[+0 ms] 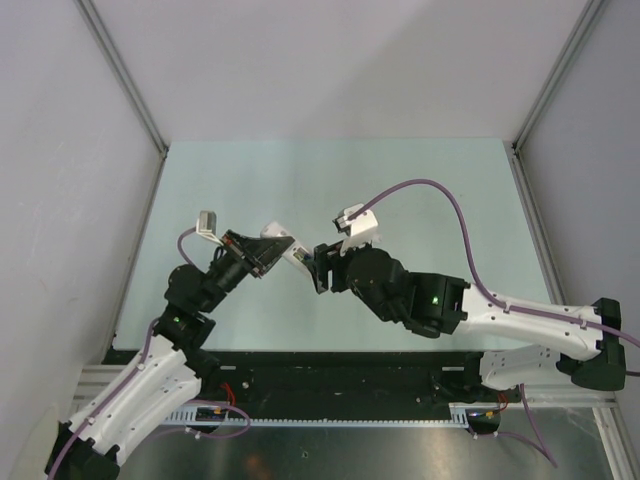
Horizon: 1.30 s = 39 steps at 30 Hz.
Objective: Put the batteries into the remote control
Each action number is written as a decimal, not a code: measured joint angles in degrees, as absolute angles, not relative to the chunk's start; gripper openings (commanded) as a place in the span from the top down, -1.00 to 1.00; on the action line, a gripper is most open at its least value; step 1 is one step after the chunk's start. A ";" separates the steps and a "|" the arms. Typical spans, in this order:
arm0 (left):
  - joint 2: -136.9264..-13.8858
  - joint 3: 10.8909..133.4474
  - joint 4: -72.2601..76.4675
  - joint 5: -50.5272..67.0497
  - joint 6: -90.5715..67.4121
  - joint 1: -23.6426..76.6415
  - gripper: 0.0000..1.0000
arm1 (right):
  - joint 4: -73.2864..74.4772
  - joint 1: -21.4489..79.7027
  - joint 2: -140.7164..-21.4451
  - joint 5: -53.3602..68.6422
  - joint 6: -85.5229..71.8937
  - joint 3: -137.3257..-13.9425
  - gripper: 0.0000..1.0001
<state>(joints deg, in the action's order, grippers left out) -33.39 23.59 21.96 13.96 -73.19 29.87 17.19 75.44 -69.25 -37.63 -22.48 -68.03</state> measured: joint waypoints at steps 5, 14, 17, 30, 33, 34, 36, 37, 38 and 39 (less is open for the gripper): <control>-33.56 22.79 22.15 13.93 -73.60 29.87 1.00 | 17.91 75.24 -70.24 -37.41 -22.41 -68.49 -0.37; -33.69 22.22 22.61 14.17 -74.35 29.87 1.00 | 18.15 74.96 -71.26 -36.58 -22.39 -69.41 -0.41; -33.71 22.04 23.07 14.17 -74.81 29.87 1.00 | 18.15 74.78 -71.48 -36.51 -22.39 -69.91 -0.43; -33.76 20.27 23.70 14.17 -75.37 29.87 1.00 | 18.20 73.63 -73.01 -35.48 -21.85 -72.31 -0.42; -33.87 20.25 23.97 14.55 -75.53 29.87 1.00 | 18.76 73.14 -73.08 -34.76 -20.80 -73.58 -0.34; -34.13 20.25 24.16 15.03 -75.53 29.85 0.99 | 19.14 72.79 -72.99 -34.24 -20.49 -74.15 -0.33; -35.11 20.25 24.73 16.36 -75.50 29.80 1.00 | 20.95 71.64 -72.64 -32.77 -20.01 -75.53 -0.29; -35.90 20.25 25.04 17.30 -75.48 29.80 1.00 | 22.70 70.48 -72.31 -31.57 -19.86 -76.66 -0.29; -36.64 20.25 25.19 18.15 -75.46 29.80 1.00 | 24.10 69.41 -71.96 -30.61 -19.81 -77.69 -0.28; -37.41 20.25 25.21 18.85 -75.44 29.80 0.99 | 25.93 68.42 -71.66 -29.71 -19.81 -78.94 -0.28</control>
<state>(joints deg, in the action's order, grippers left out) -37.41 20.25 25.21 18.85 -75.44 29.80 25.93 68.42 -71.66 -29.71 -19.81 -78.94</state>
